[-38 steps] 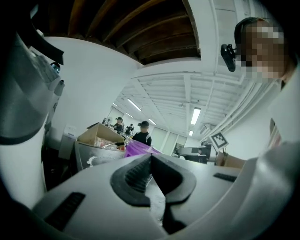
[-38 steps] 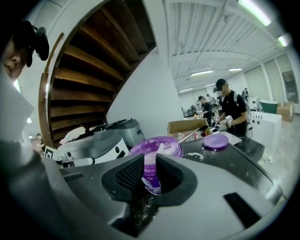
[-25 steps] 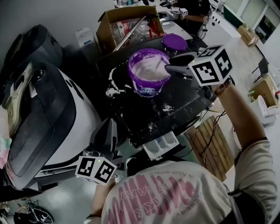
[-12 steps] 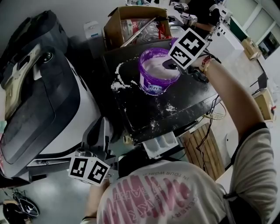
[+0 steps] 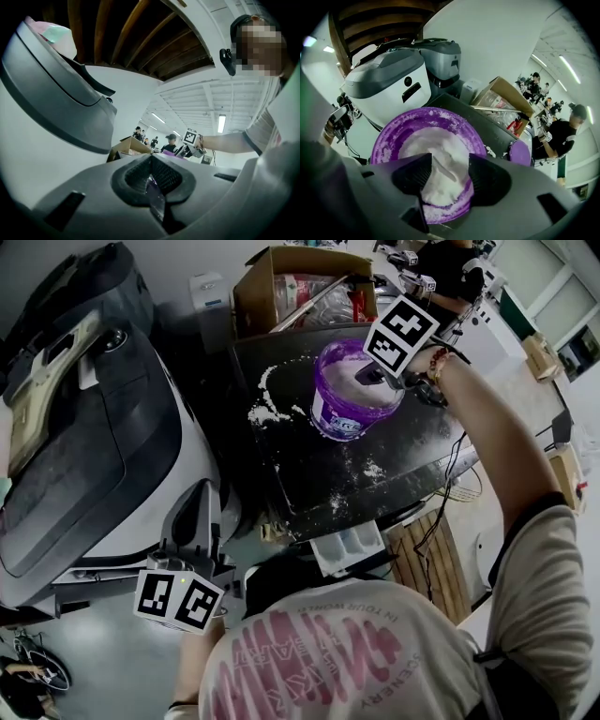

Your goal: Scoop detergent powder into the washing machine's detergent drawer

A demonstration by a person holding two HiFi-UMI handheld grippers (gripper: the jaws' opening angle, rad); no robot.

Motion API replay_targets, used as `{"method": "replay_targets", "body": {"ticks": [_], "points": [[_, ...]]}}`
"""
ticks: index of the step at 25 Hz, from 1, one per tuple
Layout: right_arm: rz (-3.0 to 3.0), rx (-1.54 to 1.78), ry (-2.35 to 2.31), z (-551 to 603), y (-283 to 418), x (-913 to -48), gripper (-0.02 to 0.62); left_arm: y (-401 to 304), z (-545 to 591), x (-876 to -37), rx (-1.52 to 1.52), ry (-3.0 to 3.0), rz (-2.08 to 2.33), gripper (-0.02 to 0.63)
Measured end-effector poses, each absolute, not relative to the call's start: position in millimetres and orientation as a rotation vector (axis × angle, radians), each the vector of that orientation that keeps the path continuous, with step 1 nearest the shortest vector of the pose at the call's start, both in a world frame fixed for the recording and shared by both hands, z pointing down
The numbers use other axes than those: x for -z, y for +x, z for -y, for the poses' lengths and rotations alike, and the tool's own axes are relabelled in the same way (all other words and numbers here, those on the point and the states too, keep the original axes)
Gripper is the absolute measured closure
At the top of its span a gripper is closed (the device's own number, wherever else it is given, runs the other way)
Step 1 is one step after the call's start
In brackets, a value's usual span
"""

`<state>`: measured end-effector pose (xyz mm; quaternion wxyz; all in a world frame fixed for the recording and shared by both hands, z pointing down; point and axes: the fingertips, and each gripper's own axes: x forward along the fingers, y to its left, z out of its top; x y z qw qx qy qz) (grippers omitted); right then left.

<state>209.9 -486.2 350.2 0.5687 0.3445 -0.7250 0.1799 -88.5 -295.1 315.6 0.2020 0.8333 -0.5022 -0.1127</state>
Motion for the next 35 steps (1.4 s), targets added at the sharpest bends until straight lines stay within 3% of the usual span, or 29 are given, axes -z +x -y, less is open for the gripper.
{"method": "replay_targets", "body": {"ticks": [8, 18, 35], "points": [[1.636, -0.462, 0.689, 473.7, 208.3, -366.6, 0.393, -97.9, 298.1, -318.3, 0.315, 2.307, 1.414, 0.606], [1.671, -0.548, 0.685, 469.6, 199.1, -360.7, 0.559, -95.9, 304.7, -320.8, 0.318, 2.312, 1.388, 0.606], [1.635, -0.521, 0.931, 495.2, 201.5, -336.8, 0.589, -107.9, 303.5, -321.9, 0.344, 2.288, 1.400, 0.606]]}}
